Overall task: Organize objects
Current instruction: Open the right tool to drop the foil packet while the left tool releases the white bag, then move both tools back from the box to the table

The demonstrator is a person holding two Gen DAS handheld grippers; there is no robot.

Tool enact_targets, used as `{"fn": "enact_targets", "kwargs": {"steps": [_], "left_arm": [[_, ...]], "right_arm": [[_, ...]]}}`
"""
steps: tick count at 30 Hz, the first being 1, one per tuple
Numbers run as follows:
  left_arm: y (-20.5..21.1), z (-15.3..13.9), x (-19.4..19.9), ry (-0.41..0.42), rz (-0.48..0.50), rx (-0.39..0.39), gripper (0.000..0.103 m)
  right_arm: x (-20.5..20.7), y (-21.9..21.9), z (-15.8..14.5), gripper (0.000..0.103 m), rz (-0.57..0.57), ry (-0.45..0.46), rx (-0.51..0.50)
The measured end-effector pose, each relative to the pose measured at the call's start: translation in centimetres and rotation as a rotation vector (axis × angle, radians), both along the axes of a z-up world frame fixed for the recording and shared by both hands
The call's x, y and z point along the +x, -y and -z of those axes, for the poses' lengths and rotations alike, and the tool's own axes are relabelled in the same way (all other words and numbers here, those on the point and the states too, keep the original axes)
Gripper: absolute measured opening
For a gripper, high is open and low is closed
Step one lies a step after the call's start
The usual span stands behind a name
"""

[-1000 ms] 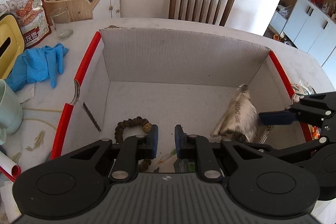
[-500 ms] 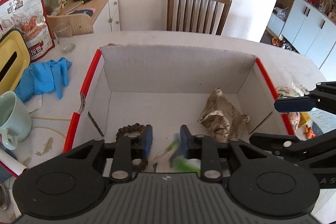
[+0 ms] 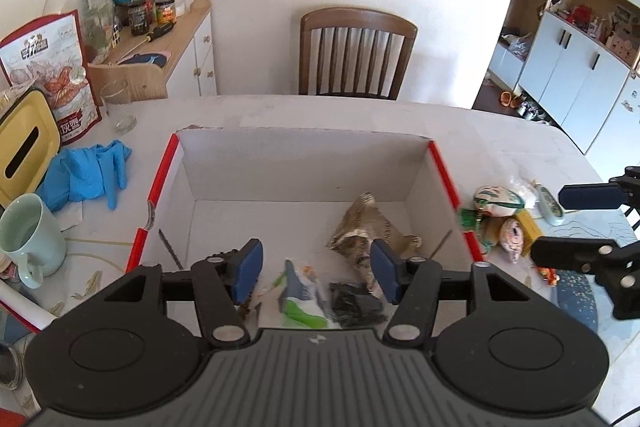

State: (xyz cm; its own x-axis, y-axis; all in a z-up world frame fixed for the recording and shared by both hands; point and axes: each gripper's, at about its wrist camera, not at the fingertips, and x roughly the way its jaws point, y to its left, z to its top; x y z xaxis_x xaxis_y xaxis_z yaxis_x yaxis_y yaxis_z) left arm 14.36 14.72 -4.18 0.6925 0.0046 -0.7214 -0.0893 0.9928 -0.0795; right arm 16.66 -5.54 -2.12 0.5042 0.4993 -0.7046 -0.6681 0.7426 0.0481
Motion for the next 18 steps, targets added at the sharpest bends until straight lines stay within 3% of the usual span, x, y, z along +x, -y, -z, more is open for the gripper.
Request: {"fn": "enact_targets", "kwargs": {"steps": [9, 18], "left_arm": [[3.7, -1.2, -1.1, 0.009, 0.040, -0.016, 0.062], [8.6, -2.8, -1.6, 0.044, 0.074, 0.014, 0.080]], "right_arm": [[-1.2, 4.9, -1.2, 0.073, 0.046, 0.001, 0.054], [-1.9, 9.3, -1.5, 0.085, 0.073, 0.002, 0.098]]}}
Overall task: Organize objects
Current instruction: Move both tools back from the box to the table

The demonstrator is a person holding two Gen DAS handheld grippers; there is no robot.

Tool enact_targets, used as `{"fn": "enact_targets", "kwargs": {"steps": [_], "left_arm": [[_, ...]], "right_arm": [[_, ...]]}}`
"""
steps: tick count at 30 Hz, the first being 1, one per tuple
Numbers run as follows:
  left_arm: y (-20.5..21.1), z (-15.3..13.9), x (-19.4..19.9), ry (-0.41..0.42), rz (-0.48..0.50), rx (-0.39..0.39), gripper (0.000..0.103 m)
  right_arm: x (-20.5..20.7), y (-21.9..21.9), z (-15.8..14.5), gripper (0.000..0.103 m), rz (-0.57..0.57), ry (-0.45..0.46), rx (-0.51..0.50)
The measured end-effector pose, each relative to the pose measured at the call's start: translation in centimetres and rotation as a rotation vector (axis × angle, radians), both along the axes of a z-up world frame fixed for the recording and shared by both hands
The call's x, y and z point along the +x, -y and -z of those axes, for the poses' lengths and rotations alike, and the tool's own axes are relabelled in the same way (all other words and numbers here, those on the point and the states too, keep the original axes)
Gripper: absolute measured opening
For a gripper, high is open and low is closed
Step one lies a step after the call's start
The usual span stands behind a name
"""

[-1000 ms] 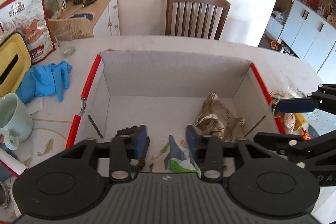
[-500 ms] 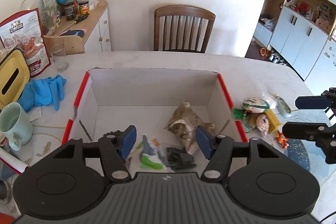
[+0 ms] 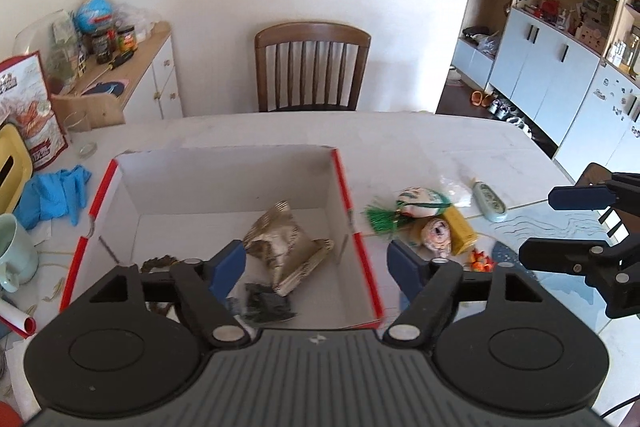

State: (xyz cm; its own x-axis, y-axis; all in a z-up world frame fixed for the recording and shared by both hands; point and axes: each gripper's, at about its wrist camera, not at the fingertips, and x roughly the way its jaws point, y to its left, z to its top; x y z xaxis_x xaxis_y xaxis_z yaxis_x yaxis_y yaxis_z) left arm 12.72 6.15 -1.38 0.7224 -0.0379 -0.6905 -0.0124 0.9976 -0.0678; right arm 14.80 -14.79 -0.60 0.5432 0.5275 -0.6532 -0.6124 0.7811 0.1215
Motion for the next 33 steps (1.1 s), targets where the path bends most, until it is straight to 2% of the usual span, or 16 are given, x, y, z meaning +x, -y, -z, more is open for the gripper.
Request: {"fn": "enact_targets", "kwargs": {"steps": [4, 6, 12, 16, 24, 33], "left_arm": [[1.9, -0.2, 0.1, 0.009, 0.006, 0.010, 0.084], [2.9, -0.2, 0.3, 0.007, 0.012, 0.012, 0.084], [5.6, 0.1, 0.8, 0.008, 0.023, 0.013, 0.092], [7.4, 0.4, 1.2, 0.013, 0.030, 0.030, 0.102], [10.6, 1.9, 2.6, 0.011, 0.058, 0.015, 0.103], [14.0, 5.4, 5.3, -0.024, 0.067, 0.010, 0.103]], "right_arm": [[0.1, 2.3, -0.1, 0.093, 0.036, 0.011, 0.029], [0.1, 3.7, 0.0, 0.101, 0.059, 0.019, 0.043], [0.4, 7.2, 0.4, 0.102, 0.089, 0.020, 0.062], [0.7, 9.3, 1.0, 0.102, 0.112, 0.009, 0.052], [2.2, 12.9, 2.6, 0.102, 0.149, -0.011, 0.017], [4.9, 16.1, 4.8, 0.102, 0.184, -0.023, -0.035]]}}
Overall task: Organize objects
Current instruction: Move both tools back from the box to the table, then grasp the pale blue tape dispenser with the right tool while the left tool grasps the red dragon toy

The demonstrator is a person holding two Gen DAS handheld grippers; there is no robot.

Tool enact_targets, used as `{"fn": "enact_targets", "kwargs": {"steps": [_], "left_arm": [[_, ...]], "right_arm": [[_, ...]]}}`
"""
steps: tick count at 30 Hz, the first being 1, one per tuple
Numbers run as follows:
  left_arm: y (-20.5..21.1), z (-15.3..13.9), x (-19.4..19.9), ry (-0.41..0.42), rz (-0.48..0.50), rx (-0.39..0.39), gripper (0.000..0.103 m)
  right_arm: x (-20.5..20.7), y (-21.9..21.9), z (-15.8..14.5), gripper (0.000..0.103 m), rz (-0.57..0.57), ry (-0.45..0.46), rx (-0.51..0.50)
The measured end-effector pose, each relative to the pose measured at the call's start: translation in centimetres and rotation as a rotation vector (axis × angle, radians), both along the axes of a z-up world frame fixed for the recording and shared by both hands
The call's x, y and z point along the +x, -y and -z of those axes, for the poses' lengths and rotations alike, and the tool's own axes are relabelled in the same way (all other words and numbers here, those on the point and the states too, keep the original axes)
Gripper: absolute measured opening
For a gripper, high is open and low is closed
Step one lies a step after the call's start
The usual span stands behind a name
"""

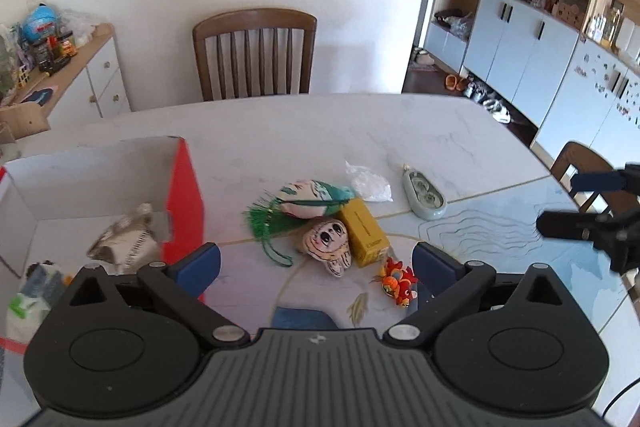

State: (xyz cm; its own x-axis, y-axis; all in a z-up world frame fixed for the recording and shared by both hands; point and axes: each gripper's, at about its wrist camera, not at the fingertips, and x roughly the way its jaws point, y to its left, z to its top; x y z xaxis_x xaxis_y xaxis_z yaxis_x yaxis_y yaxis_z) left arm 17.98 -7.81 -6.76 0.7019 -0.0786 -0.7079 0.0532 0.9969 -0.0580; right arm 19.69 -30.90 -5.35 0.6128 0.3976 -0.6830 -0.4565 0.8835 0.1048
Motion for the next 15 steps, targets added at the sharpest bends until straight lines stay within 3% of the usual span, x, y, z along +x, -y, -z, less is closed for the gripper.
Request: {"fn": "enact_targets", "kwargs": {"steps": [15], "left_arm": [[6.1, 6.5, 3.3, -0.065, 0.018, 0.054, 0.103]], "right_arm": [[6.6, 2.6, 5.4, 0.102, 0.031, -0.073, -0.065]]}}
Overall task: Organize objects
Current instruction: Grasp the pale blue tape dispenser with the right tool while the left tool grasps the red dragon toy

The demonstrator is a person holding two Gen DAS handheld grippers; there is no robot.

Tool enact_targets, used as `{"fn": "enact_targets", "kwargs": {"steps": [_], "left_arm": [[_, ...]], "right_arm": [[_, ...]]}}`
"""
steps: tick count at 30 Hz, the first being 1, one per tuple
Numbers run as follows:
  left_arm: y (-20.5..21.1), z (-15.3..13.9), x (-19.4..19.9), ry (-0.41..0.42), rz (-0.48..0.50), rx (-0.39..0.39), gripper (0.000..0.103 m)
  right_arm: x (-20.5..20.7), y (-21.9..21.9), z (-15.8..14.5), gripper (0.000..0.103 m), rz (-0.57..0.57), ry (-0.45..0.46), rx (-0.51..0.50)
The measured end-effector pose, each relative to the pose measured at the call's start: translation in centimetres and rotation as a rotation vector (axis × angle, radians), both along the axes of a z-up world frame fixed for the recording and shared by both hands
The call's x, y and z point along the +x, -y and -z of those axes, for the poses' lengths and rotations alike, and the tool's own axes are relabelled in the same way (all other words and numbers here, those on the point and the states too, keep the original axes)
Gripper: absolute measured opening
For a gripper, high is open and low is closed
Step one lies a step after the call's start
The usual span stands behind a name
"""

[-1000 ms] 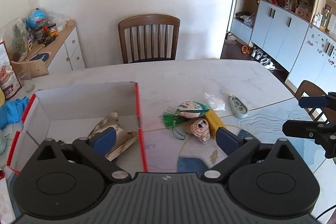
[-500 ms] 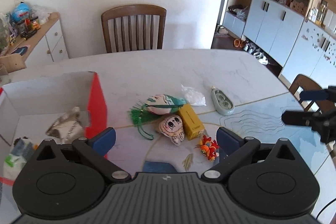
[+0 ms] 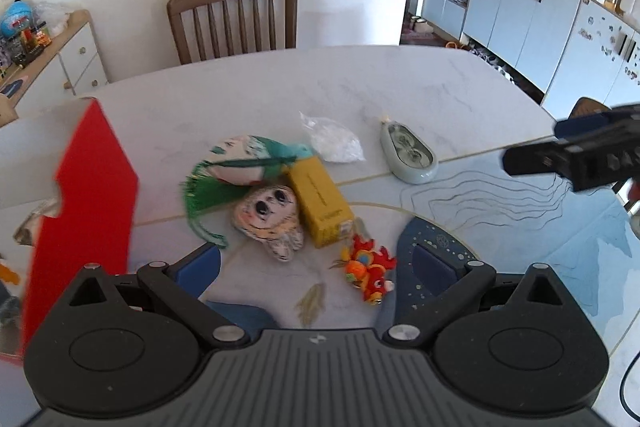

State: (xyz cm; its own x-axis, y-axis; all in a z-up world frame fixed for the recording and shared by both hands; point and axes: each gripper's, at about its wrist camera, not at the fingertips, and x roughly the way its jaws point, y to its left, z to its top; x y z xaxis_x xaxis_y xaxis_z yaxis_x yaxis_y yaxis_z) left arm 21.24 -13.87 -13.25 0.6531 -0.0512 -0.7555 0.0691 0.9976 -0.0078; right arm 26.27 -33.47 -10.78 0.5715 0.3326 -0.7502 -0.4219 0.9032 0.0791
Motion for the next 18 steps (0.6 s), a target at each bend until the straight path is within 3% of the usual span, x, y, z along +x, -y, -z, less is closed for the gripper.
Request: {"fn": "enact_targets", "kwargs": {"steps": [18], "left_arm": [[3.4, 5.4, 1.6, -0.047, -0.007, 0.022, 0.103]], "right_arm": [[6.2, -4.5, 6.4, 0.098, -0.090, -0.043, -0.072]]}}
